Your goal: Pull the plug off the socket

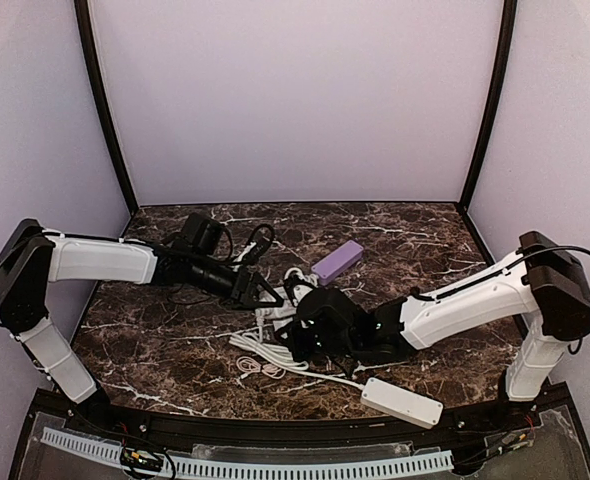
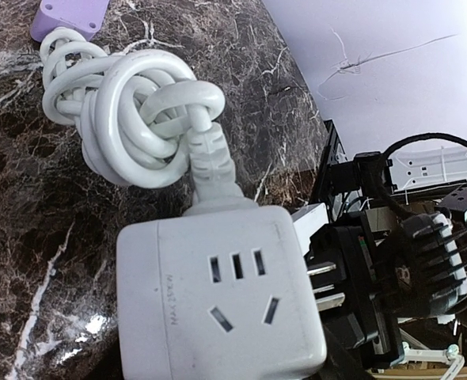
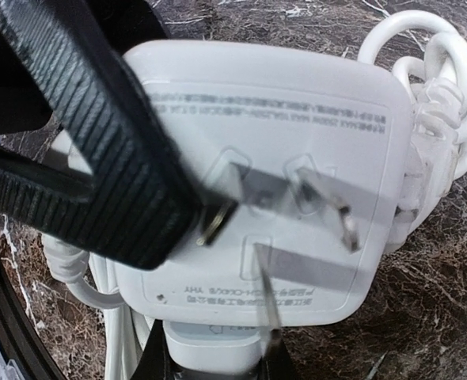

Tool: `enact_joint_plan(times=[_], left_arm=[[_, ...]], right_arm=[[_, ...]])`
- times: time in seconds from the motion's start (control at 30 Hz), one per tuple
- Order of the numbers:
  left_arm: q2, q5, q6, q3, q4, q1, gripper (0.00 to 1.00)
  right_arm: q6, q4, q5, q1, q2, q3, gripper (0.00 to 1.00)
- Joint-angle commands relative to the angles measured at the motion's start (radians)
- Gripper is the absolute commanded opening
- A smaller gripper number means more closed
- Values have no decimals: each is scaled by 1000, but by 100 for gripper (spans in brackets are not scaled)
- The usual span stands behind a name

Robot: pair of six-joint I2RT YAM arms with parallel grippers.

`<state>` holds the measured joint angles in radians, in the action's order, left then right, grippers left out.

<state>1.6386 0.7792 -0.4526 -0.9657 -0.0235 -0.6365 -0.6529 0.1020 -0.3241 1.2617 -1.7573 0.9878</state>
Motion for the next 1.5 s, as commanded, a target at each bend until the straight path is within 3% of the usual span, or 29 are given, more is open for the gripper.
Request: enact_joint_plan(times=[0.0, 0.43, 0.73, 0.97, 1.1, 1.3, 1.47], left_arm=[[-51, -167, 29, 10, 4, 110, 3], [-55, -172, 28, 13, 7, 119, 3], [-96, -180, 55, 15, 8, 120, 3], [-181, -161, 104, 29, 43, 120, 3], [-205, -130, 124, 24, 54, 120, 3], [-221, -39, 118, 3, 80, 120, 3], [-272, -51, 150, -9, 51, 126, 3]], right_arm=[[93, -15, -17, 58, 86, -50, 0], [48, -20, -63, 64, 101, -54, 0], [-84, -290, -217, 22, 130, 47, 0], [-15, -388, -253, -119, 231, 39, 0], [6, -550, -321, -231, 269, 54, 0], [68, -574, -255, -450, 394, -33, 0], [105, -555, -143, -652, 448, -98, 0]])
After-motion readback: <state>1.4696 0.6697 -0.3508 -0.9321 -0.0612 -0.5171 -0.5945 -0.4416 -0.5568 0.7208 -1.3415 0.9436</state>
